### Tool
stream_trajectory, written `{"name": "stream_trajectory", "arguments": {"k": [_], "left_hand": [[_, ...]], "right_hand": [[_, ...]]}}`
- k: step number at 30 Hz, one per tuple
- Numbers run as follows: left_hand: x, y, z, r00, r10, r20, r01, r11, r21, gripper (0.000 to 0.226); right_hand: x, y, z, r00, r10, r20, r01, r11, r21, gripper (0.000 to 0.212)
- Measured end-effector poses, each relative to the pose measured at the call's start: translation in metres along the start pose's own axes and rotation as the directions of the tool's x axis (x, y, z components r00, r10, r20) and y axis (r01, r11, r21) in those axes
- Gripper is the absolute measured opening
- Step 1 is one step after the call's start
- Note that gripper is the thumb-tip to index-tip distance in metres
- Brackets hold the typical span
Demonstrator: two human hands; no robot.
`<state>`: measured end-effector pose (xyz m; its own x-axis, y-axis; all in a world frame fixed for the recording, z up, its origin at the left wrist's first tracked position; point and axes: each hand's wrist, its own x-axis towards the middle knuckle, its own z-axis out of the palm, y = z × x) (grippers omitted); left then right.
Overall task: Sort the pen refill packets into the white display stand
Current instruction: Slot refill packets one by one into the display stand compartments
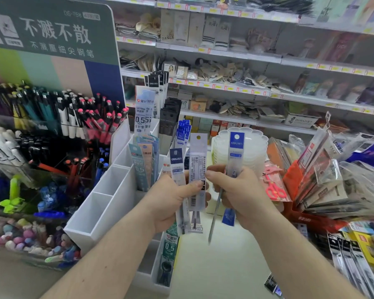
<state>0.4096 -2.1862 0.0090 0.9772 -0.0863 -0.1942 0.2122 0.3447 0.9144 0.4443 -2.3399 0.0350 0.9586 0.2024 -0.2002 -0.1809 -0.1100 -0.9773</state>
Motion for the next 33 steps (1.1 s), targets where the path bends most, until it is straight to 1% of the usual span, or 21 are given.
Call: {"name": "stream_trajectory", "arguments": {"k": [2,4,6,7,10,11,13,14,15,16,17,18,19,20,21,22,23,25,27,30,33], "left_hand": [[0.001,-0.001,0.002,1.000,-0.016,-0.002,0.016,1.000,-0.002,0.024],[0.001,-0.002,0.003,0.997,-0.073,0.001,0.073,0.996,-0.049,0.019],[0.002,-0.002,0.003,0.990,-0.141,0.025,0.142,0.984,-0.107,0.023],[0.002,-0.001,0.002,0.983,-0.175,0.051,0.181,0.975,-0.131,0.026],[0.000,0.002,0.003,0.950,-0.278,0.144,0.300,0.941,-0.159,0.039],[-0.001,0.003,0.003,0.938,-0.304,0.170,0.332,0.928,-0.171,0.044],[-0.002,0.004,0.001,0.915,-0.341,0.217,0.381,0.907,-0.180,0.050],[-0.002,0.004,-0.001,0.907,-0.353,0.232,0.395,0.903,-0.171,0.051],[-0.005,0.005,-0.001,0.903,-0.359,0.235,0.400,0.902,-0.161,0.051],[-0.007,0.005,-0.001,0.909,-0.360,0.211,0.393,0.909,-0.142,0.052],[-0.009,0.006,0.000,0.926,-0.345,0.154,0.363,0.926,-0.108,0.052],[-0.011,0.006,0.002,0.952,-0.300,0.056,0.303,0.952,-0.047,0.051],[-0.013,0.007,0.003,0.972,-0.224,-0.067,0.227,0.973,0.039,0.049],[-0.016,0.007,0.002,0.975,-0.123,-0.182,0.149,0.980,0.134,0.047],[-0.019,0.007,0.000,0.964,-0.021,-0.264,0.078,0.975,0.206,0.044],[-0.021,0.008,-0.003,0.948,0.057,-0.312,0.020,0.971,0.237,0.041],[-0.024,0.009,-0.005,0.933,0.104,-0.344,-0.022,0.972,0.234,0.039],[-0.030,0.010,-0.011,0.914,0.138,-0.382,-0.052,0.973,0.226,0.037],[-0.032,0.009,-0.015,0.908,0.128,-0.399,-0.029,0.969,0.245,0.035],[-0.031,0.004,-0.020,0.906,0.119,-0.407,-0.013,0.967,0.254,0.034],[-0.033,0.001,-0.022,0.909,0.107,-0.402,-0.009,0.971,0.238,0.034]], "right_hand": [[0.001,0.000,0.001,1.000,-0.017,-0.026,0.017,1.000,0.000,0.003],[0.003,-0.002,-0.002,0.999,-0.002,-0.035,0.004,0.998,0.058,0.009],[0.005,-0.005,-0.006,0.999,0.025,-0.025,-0.023,0.996,0.086,0.015],[0.005,-0.007,-0.006,0.999,0.036,0.005,-0.036,0.996,0.081,0.015],[0.004,-0.008,-0.006,0.985,0.046,0.166,-0.058,0.996,0.069,0.008],[0.004,-0.007,-0.006,0.977,0.037,0.210,-0.051,0.997,0.066,0.008],[0.007,-0.004,-0.006,0.965,0.017,0.260,-0.024,0.999,0.026,0.016],[0.008,-0.002,-0.006,0.964,0.012,0.267,-0.012,1.000,-0.001,0.024],[0.009,-0.001,-0.005,0.965,0.010,0.264,-0.006,1.000,-0.018,0.026],[0.009,0.000,-0.005,0.966,0.005,0.258,0.001,1.000,-0.023,0.022],[0.009,0.000,-0.004,0.970,-0.003,0.245,0.006,1.000,-0.013,0.015],[0.011,0.002,-0.004,0.976,-0.016,0.218,0.015,1.000,0.007,0.014],[0.013,0.003,-0.004,0.984,-0.033,0.175,0.028,0.999,0.035,0.017],[0.014,0.006,-0.006,0.990,-0.063,0.125,0.055,0.996,0.066,0.019],[0.016,0.009,-0.010,0.993,-0.097,0.064,0.092,0.992,0.083,0.019],[0.016,0.014,-0.013,0.991,-0.133,0.005,0.133,0.988,0.081,0.020],[0.015,0.019,-0.017,0.986,-0.161,-0.040,0.163,0.985,0.060,0.022],[0.011,0.033,-0.021,0.979,-0.192,-0.068,0.193,0.981,0.002,0.027],[0.006,0.048,-0.018,0.979,-0.201,-0.046,0.199,0.979,-0.048,0.028],[0.004,0.070,-0.004,0.979,-0.203,0.025,0.205,0.966,-0.156,0.025],[0.003,0.098,0.014,0.985,-0.152,0.082,0.168,0.948,-0.270,0.032]]}}
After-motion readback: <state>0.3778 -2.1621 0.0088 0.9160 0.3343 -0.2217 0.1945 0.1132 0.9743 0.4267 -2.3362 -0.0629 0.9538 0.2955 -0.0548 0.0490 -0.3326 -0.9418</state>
